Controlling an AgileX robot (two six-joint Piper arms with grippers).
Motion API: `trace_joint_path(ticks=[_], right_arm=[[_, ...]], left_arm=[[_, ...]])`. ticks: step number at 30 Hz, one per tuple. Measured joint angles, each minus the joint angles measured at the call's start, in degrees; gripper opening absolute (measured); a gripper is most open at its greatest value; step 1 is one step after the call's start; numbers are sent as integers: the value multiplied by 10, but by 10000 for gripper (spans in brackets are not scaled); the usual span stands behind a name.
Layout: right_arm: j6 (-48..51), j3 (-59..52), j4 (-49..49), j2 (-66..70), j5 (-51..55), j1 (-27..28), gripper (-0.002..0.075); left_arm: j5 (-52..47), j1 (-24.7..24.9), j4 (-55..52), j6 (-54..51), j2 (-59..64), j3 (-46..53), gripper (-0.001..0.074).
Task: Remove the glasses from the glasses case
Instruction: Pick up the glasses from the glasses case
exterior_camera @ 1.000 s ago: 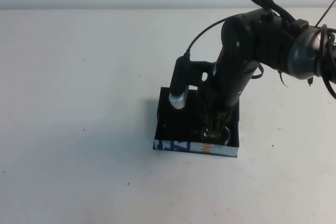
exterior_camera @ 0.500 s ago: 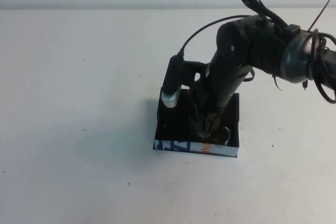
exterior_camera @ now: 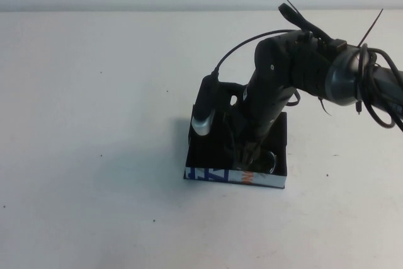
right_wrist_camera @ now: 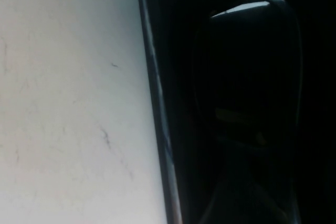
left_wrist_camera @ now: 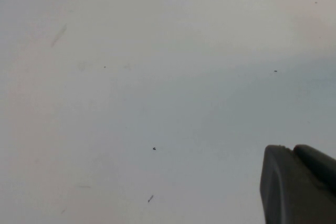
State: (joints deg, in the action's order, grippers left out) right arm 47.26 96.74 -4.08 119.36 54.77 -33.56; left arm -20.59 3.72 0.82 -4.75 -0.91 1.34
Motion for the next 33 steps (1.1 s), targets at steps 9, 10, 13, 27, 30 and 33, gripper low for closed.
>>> trace_joint_path(ticks=[9,10,13,27,30,33], right_arm=[[0,3,-11,6,-3,0,314],[0,3,-15,11,-3,0,313],[0,2,-17,16,-3,0,313],[0,1,-17,16,8,0,307],[0,1,-17,17,8,0,276],[0,1,-17,20,8,0,212]], left_arm=[[0,0,0,0,0,0,-5],[0,0,0,0,0,0,-4],[0,0,0,0,0,0,-5],[0,0,0,0,0,0,-4],[0,0,0,0,0,0,-4],[0,0,0,0,0,0,-4]])
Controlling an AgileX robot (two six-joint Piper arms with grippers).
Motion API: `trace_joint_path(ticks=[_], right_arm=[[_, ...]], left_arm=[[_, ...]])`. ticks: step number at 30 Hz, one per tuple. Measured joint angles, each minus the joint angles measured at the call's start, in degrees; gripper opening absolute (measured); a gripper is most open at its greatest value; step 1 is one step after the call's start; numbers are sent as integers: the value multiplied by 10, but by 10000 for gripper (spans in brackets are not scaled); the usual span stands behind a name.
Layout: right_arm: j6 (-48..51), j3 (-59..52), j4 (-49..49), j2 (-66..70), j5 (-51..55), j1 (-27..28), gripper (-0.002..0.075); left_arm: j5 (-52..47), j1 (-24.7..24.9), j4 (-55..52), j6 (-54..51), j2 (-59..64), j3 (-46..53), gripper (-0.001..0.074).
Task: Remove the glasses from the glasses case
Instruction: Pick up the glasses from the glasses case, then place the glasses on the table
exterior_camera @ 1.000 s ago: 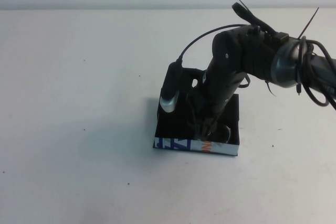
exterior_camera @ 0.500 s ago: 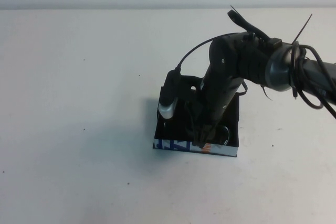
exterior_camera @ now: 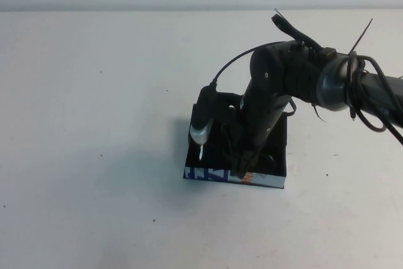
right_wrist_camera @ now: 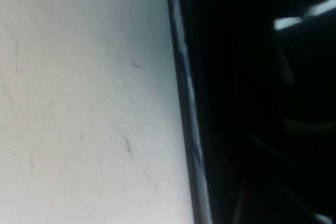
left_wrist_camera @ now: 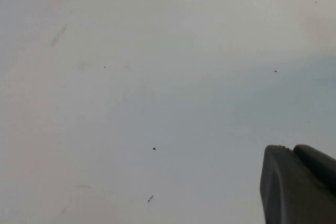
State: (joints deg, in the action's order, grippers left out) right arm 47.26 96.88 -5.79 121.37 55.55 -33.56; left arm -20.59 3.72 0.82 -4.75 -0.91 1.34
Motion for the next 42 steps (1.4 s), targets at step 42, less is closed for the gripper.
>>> trace_joint_path(ticks=[42], right_arm=[[-445,-409,-69,-372,-10,273,59]], left_arm=[[0,0,0,0,0,0,-4]])
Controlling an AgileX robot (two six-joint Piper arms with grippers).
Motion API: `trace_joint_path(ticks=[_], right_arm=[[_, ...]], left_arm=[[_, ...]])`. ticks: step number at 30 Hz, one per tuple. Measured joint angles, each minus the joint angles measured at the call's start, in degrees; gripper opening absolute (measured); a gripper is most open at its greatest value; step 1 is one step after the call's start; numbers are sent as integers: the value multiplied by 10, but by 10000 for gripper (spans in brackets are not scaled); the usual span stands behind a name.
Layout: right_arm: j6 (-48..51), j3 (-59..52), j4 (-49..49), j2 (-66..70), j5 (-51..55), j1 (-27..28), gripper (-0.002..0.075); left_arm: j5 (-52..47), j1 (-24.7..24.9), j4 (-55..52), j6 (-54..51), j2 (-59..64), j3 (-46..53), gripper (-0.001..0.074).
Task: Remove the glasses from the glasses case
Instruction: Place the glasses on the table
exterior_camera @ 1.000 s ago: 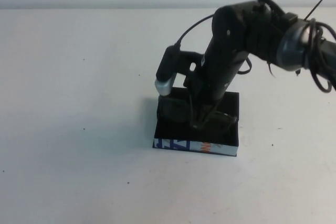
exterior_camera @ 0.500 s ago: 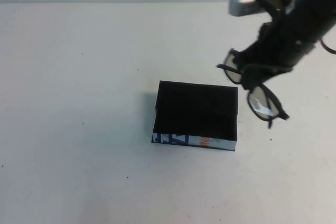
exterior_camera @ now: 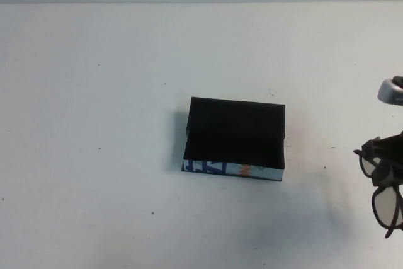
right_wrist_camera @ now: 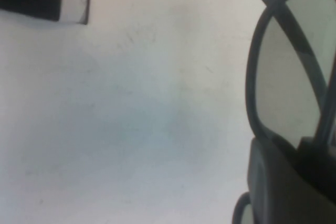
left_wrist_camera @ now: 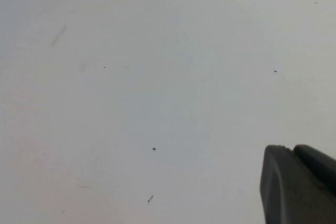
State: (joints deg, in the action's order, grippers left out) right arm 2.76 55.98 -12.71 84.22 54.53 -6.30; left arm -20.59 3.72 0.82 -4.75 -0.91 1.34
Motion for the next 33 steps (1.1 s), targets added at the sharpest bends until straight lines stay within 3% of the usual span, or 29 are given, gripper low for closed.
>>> trace_joint_path(ticks=[7,17,25,33], right_arm=[[-5,-28,-10,37,-114,0,59],[6,-28,4,85,-129,0,62],[6,-28,6,86,-130,0,235],[6,-28,4,31,-110,0,264]], left_arm=[[0,0,0,0,0,0,-4],[0,0,0,0,0,0,-4],[0,0,0,0,0,0,-4],[0,0,0,0,0,0,-4]])
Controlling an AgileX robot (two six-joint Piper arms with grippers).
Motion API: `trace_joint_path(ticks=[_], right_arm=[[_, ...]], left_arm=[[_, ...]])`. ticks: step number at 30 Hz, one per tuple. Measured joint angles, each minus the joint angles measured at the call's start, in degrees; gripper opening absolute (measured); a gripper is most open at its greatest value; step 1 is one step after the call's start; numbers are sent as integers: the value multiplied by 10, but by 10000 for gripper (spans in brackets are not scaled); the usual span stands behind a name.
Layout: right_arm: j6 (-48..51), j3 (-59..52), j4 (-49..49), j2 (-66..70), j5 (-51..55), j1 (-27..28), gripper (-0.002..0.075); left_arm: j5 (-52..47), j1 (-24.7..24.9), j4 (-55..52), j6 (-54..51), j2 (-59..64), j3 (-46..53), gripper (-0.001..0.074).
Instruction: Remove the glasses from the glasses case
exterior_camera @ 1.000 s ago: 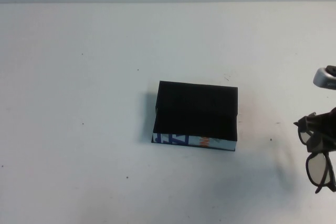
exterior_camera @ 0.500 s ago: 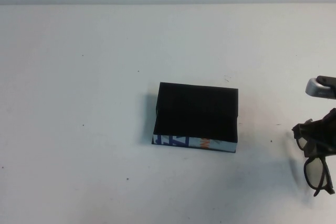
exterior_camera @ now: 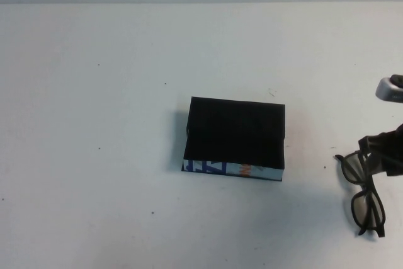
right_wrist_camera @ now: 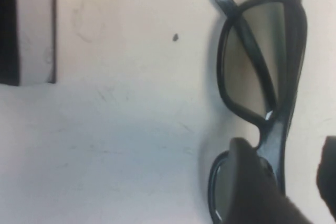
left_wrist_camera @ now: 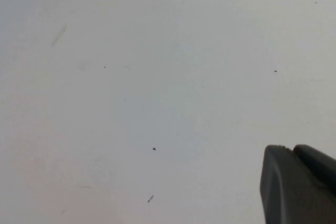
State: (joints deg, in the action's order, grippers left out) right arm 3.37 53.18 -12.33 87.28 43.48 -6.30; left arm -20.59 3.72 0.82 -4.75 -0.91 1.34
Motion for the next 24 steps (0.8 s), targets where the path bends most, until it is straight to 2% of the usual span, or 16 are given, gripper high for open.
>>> trace_joint_path(ticks=[4,7,9,12,16,24], right_arm=[[1,0,0,-88,9,0,242],[1,-3,0,-175,11,0,165],[4,-9,0,-242,4,0,81],[36,-28,3,-337,-21,0,12],[91,-70,5,-455,-55,0,-11],[105,-168,4,-616,-76,0,-18]], left_arm=[[0,0,0,0,0,0,-4],[0,0,0,0,0,0,-4],[0,0,0,0,0,0,-5],[0,0,0,0,0,0,-4],[0,0,0,0,0,0,-4],[0,0,0,0,0,0,-4]])
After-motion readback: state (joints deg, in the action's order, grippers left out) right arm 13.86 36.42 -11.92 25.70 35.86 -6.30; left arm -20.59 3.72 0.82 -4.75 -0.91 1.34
